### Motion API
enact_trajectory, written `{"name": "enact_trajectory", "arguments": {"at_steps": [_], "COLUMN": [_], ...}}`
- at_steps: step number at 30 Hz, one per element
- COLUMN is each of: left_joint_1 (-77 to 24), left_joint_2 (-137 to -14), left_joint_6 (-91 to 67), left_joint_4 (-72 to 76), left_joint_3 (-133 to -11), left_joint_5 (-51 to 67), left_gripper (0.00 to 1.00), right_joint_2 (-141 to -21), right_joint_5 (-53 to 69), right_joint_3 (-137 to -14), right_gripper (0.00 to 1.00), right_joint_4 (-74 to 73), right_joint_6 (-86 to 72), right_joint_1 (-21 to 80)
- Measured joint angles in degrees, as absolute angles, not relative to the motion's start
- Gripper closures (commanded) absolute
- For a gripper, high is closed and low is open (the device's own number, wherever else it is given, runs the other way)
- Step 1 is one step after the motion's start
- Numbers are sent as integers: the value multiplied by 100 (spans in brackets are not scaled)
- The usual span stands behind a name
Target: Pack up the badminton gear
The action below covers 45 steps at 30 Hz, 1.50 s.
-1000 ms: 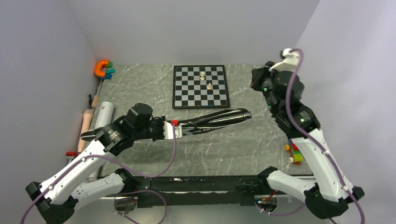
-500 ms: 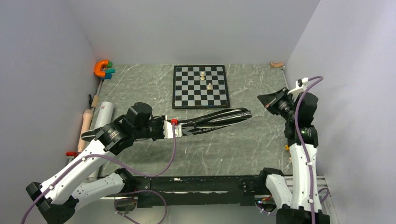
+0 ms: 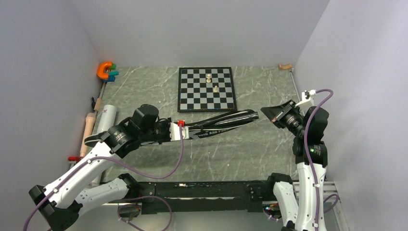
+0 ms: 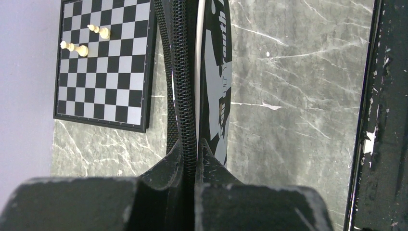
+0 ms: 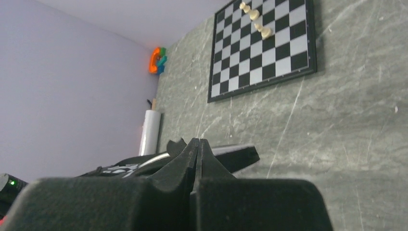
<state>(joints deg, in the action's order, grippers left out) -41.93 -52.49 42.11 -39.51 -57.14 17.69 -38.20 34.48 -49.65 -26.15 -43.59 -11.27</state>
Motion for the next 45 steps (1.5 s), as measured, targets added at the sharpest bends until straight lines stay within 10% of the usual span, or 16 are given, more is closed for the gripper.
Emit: {"name": "enact_trajectory", "arguments": {"at_steps": [37, 45], "left_joint_1": [-4049, -4071], "left_joint_2": [-5492, -5485], "left_joint_6": [4091, 4091], "left_joint_4": [-3977, -3959], "left_joint_3": [-5725, -5725], "left_joint_5": [1702, 1730], "left_gripper": [100, 100], "right_joint_2": [-3844, -3986], "right_joint_5": [2755, 1660], "right_joint_3": [-4289, -4893], "right_gripper": [100, 66], "right_joint_4": [-2222, -3258], "right_joint_6": [-4674, -4217], "right_joint_1": [617, 880]}}
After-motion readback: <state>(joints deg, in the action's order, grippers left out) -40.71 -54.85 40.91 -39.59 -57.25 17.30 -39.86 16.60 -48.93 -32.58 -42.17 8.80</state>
